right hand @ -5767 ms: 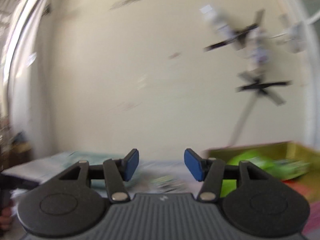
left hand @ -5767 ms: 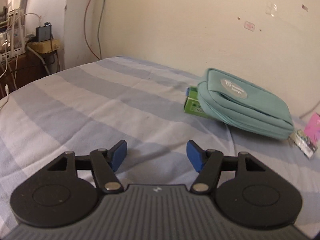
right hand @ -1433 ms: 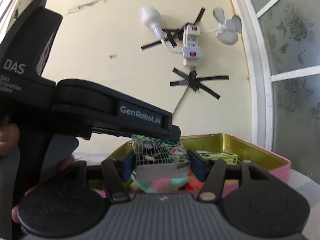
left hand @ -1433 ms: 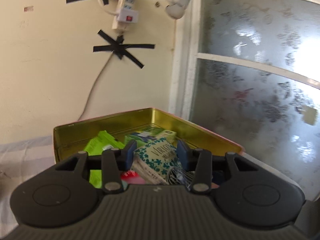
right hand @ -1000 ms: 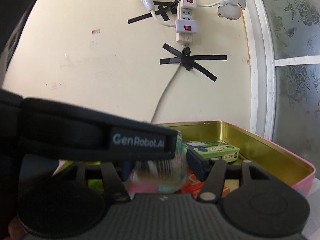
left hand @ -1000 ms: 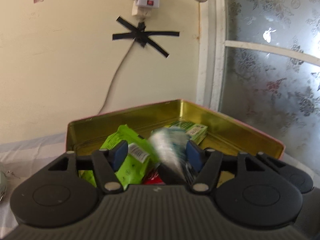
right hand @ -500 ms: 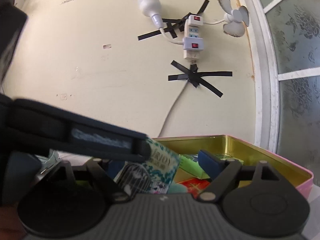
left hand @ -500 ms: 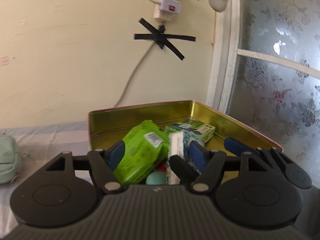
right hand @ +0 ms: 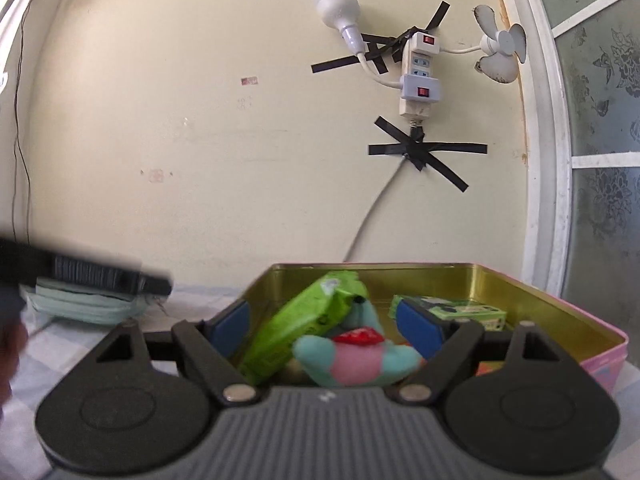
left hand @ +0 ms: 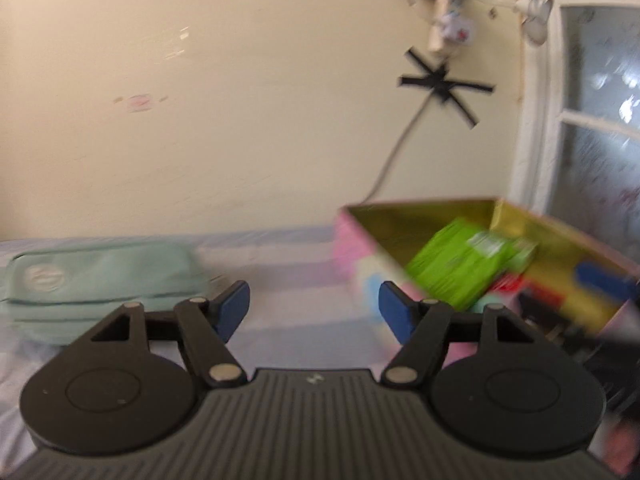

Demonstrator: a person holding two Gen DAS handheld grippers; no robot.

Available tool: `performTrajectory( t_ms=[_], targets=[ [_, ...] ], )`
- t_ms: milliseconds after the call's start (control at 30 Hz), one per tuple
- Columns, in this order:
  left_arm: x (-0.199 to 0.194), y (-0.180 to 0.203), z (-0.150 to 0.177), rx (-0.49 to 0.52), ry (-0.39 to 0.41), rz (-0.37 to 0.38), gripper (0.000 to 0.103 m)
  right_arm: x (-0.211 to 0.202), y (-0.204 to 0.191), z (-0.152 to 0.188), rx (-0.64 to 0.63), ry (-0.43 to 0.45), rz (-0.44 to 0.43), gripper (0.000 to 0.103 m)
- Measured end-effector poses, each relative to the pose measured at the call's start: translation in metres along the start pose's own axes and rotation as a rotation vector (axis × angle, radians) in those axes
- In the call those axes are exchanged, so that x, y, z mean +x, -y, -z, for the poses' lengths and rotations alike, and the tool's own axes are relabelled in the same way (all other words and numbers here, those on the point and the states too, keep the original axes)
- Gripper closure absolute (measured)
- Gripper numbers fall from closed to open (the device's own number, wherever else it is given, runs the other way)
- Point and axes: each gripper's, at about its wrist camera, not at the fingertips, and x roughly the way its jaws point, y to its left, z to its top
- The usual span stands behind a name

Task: Organize objects
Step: 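Move both grippers to the teal zippered pouch on the bed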

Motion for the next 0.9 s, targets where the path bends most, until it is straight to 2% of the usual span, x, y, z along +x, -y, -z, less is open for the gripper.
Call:
performTrajectory(
  t_ms=[233,267,300,333,367,467,567,667,733,800,833,900],
  targets=[
    [0.014,-0.063,0.039,0.022,-0.098,-0.156,0.03,-0.006,-0.048,-0.003,-0.025,0.009,-0.093,0.02],
    [0.017,-0.074,0.04,-0.012,-0.135,-0.16,0.03,-0.006,-0.057,-0.002,-0.031,-0.002,-0.119,0.02],
    [0.016,-0.086,0.04,-0.06,-0.145,-0.142,0.03,-0.004,-0.066,-0.001,-0.034,-0.018,-0.147,0.02],
    [0.017,-0.093,0.039,-0.072,-0.141,-0.167,0.03,-0.002,-0.075,0.001,-0.037,-0.037,-0.171,0.02],
    [0.018,-0.097,0.039,-0.052,-0.146,-0.202,0.03,0.003,-0.083,0.002,-0.039,-0.059,-0.192,0.02],
    [0.023,-0.11,0.041,0.014,-0.201,-0.238,0.03,0.017,-0.107,0.01,-0.051,-0.133,-0.241,0.021],
    [0.017,-0.142,0.046,-0.014,-0.219,-0.259,0.03,0.027,-0.126,0.009,-0.116,-0.17,-0.25,0.02],
    [0.011,-0.178,0.048,-0.028,-0.214,-0.332,0.03,0.041,-0.135,0.009,-0.108,-0.23,-0.296,0.022],
    [0.006,-0.206,0.049,-0.119,-0.206,-0.337,0.03,0.053,-0.138,0.01,-0.082,-0.27,-0.308,0.023],
    [-0.002,-0.235,0.053,-0.301,-0.193,-0.303,0.03,0.07,-0.141,0.008,-0.049,-0.31,-0.332,0.025],
    [-0.006,-0.243,0.054,-0.359,-0.163,-0.297,0.03,0.079,-0.14,0.007,-0.007,-0.323,-0.349,0.025],
    [-0.008,-0.249,0.055,-0.404,-0.149,-0.318,0.03,0.101,-0.139,0.006,0.09,-0.344,-0.376,0.025]
  ],
)
